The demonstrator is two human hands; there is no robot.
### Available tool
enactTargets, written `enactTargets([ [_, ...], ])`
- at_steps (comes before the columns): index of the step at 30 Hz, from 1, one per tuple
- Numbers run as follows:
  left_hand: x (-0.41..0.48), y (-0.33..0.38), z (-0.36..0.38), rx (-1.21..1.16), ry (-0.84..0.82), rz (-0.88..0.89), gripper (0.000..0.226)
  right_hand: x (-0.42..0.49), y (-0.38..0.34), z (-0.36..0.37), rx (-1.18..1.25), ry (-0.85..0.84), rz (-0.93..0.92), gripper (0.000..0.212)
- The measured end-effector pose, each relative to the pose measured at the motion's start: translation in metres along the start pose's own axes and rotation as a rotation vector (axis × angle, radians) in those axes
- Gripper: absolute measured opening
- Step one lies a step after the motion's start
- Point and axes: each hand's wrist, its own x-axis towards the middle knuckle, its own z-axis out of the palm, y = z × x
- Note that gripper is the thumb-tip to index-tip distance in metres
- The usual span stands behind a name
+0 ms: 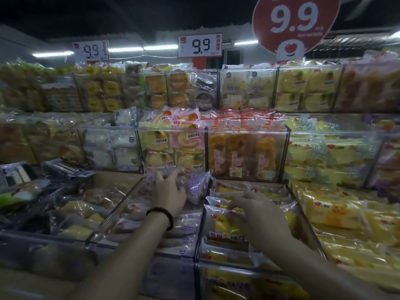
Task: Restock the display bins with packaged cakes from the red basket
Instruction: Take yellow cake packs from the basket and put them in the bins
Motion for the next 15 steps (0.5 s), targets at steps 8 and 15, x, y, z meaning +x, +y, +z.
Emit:
enactTargets([
  [8, -0.026, 0.024, -0.04, 0.011, -0.122, 0.107, 0.044, -0.034, -0.007, -0.028, 0.141, 0.123, 0.009, 0.029],
  [15, -0.196, 0.096, -0.083, -0.392, -0.091, 0.436, 0.02, -0.138, -0.004, -0.045, 0.361, 0.237, 0.019, 0.012],
])
